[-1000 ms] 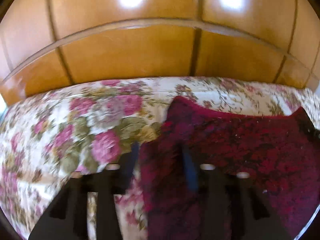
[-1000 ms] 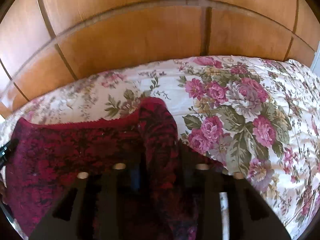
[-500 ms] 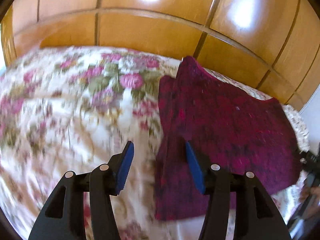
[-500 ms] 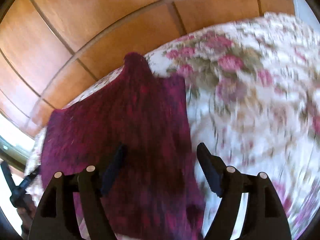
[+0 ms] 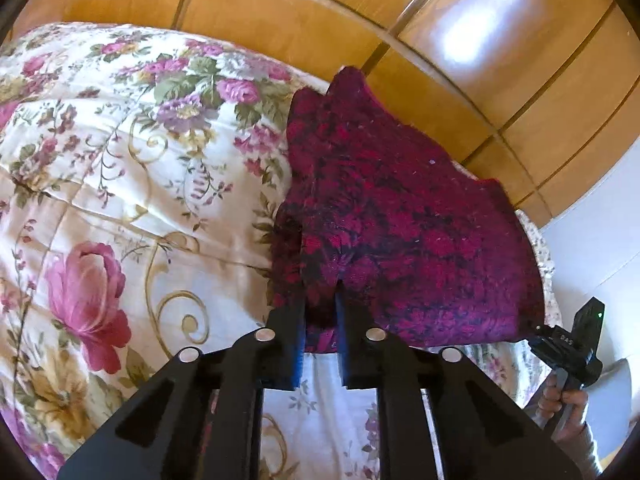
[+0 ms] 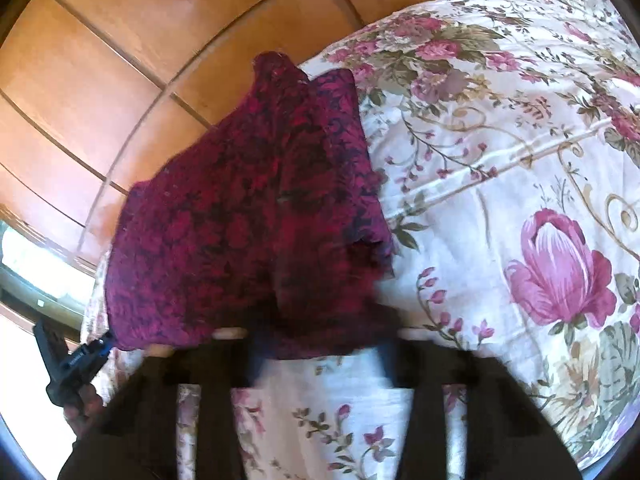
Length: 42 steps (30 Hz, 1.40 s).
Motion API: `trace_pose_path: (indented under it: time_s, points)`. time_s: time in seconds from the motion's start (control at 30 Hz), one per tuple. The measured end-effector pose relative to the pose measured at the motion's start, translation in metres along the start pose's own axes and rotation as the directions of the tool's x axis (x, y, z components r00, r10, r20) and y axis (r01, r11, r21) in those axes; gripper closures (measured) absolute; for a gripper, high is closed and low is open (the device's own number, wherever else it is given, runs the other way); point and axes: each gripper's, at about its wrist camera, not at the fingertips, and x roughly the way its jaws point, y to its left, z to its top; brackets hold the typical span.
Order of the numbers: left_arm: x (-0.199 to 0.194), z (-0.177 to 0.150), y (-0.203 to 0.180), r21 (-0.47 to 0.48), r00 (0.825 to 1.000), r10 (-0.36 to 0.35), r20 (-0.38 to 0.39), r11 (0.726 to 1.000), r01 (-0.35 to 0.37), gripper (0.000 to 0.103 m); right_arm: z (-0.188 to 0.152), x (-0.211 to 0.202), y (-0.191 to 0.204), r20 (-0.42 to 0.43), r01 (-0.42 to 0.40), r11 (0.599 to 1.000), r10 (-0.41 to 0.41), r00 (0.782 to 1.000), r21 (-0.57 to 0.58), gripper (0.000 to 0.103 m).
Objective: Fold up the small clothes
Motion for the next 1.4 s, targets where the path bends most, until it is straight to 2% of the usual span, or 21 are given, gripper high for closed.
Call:
trace_pose_path:
  time_s: [0.17, 0.3, 0.5, 0.57, 0.63, 0.73, 0.8, 0.93, 1.03, 1.07, 1.1, 1.13, 1.17, 1.27, 1.33, 1.4]
  points:
    - [-0.027, -0.004, -0.004, 0.047, 0.999, -0.025, 0.029, 0.999, 0.023, 0.094, 0.003, -0.028, 0.016, 0.014, -0.033, 0.999, 0.033, 0.999, -0.035, 0.083]
    - [-0.047, -0.014, -0.003, 0.058, 0.999, -0.025, 0.029, 0.998, 0.023, 0.094, -0.011, -0.053, 0.024, -0.008, -0.059, 0.995, 0.058, 0.998, -0.08, 0.083]
    - [-0.066, -0.047, -0.001, 0.052, 0.998, -0.02, -0.053, 0.998, 0.022, 0.092, -0.045, -0.067, 0.009, -0.095, -0.049, 0.995, 0.041, 0.995, -0.087, 0.082]
    - [-0.072, -0.045, 0.005, 0.013, 1.0, -0.005, -0.025, 1.0, 0.006, 0.091, -0.048, -0.066, 0.007, -0.119, -0.032, 0.996, 0.022, 0.993, -0.084, 0.077]
    - [-0.075, -0.035, 0.015, -0.037, 0.999, -0.037, -0.002, 0.999, 0.037, 0.08, -0.042, -0.066, 0.006, -0.117, -0.022, 0.998, 0.014, 0.993, -0.064, 0.065]
    - [-0.073, -0.013, 0.023, -0.059, 0.998, -0.002, 0.057, 0.998, 0.005, 0.078, -0.025, -0.071, 0.013, -0.054, -0.005, 0.997, 0.0, 0.999, -0.081, 0.041]
    - [-0.065, -0.003, 0.021, -0.06, 0.998, 0.024, 0.064, 0.998, -0.02, 0.078, -0.011, -0.074, 0.019, 0.012, 0.008, 0.995, -0.007, 1.0, -0.101, 0.039]
    - [-0.04, 0.01, 0.009, -0.022, 0.999, 0.001, 0.043, 1.0, 0.0, 0.078, 0.024, -0.061, 0.027, 0.099, 0.039, 0.995, -0.03, 0.995, -0.093, 0.033]
    - [-0.024, 0.015, 0.001, -0.001, 1.0, 0.005, 0.03, 1.0, -0.005, 0.078, 0.045, -0.032, 0.031, 0.076, 0.071, 0.993, -0.064, 0.995, -0.092, 0.034]
    - [-0.022, 0.016, -0.001, 0.007, 1.0, 0.007, 0.03, 1.0, -0.007, 0.078, 0.048, -0.022, 0.032, 0.065, 0.075, 0.993, -0.069, 0.996, -0.093, 0.052]
    - [-0.019, 0.017, -0.003, 0.014, 0.999, 0.016, 0.033, 1.0, -0.016, 0.078, 0.05, -0.013, 0.032, 0.048, 0.069, 0.993, -0.065, 0.997, -0.096, 0.063]
    - [-0.017, 0.02, -0.007, 0.028, 0.999, 0.029, 0.038, 0.999, -0.03, 0.078, 0.051, -0.003, 0.036, 0.015, 0.086, 0.99, -0.085, 0.996, -0.114, 0.072]
    - [-0.015, 0.022, -0.009, 0.04, 0.999, 0.036, 0.041, 0.998, -0.038, 0.078, 0.05, -0.001, 0.041, 0.017, 0.123, 0.981, -0.122, 0.992, -0.146, 0.079]
    - [-0.006, 0.027, -0.016, 0.075, 0.995, 0.086, 0.041, 0.993, -0.088, 0.078, 0.049, -0.003, 0.042, 0.049, 0.189, 0.961, -0.183, 0.982, -0.2, 0.084]
    - [0.008, 0.027, -0.023, 0.11, 0.991, 0.131, 0.026, 0.985, -0.133, 0.078, 0.047, 0.003, 0.03, 0.055, 0.24, 0.95, -0.233, 0.971, -0.2, 0.084]
    - [0.017, 0.024, -0.03, 0.15, 0.979, 0.203, 0.027, 0.967, -0.205, 0.078, 0.046, 0.016, 0.023, 0.04, 0.245, 0.951, -0.242, 0.97, -0.191, 0.08]
